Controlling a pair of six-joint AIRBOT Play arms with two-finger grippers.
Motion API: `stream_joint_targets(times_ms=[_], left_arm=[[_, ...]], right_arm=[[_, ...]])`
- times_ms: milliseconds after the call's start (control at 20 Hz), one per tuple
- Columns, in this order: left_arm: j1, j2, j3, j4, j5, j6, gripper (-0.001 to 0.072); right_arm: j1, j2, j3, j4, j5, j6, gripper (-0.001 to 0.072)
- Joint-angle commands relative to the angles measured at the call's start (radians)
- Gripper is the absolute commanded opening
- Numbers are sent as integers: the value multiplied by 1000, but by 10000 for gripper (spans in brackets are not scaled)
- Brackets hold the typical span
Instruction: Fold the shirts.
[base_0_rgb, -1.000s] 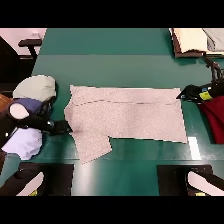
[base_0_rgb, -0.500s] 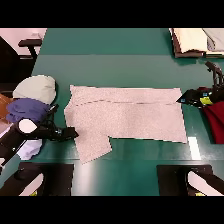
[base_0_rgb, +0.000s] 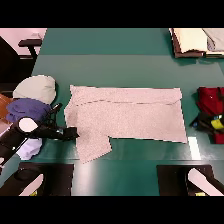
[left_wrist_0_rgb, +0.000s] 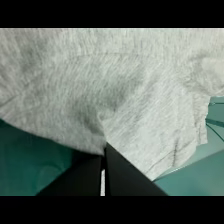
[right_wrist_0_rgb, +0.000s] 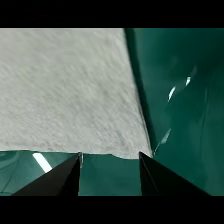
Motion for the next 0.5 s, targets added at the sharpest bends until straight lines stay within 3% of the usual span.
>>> stream_joint_targets(times_ms=[0,250,300,450], left_arm=[[-2,1,6,-3,3,2,24],[-1,1,6,-3,-3,1,24],[-1,1,6,-3,-3,1,24],[-1,2,9,2,-79,1,22]], right_arm=[[-143,-51,-166,-22,1,6,411],[-84,-142,-210,126,-142,3,407],[-53,-148,-198,132,-159,3,368],[32,-130,-147,119,-169,3,144]])
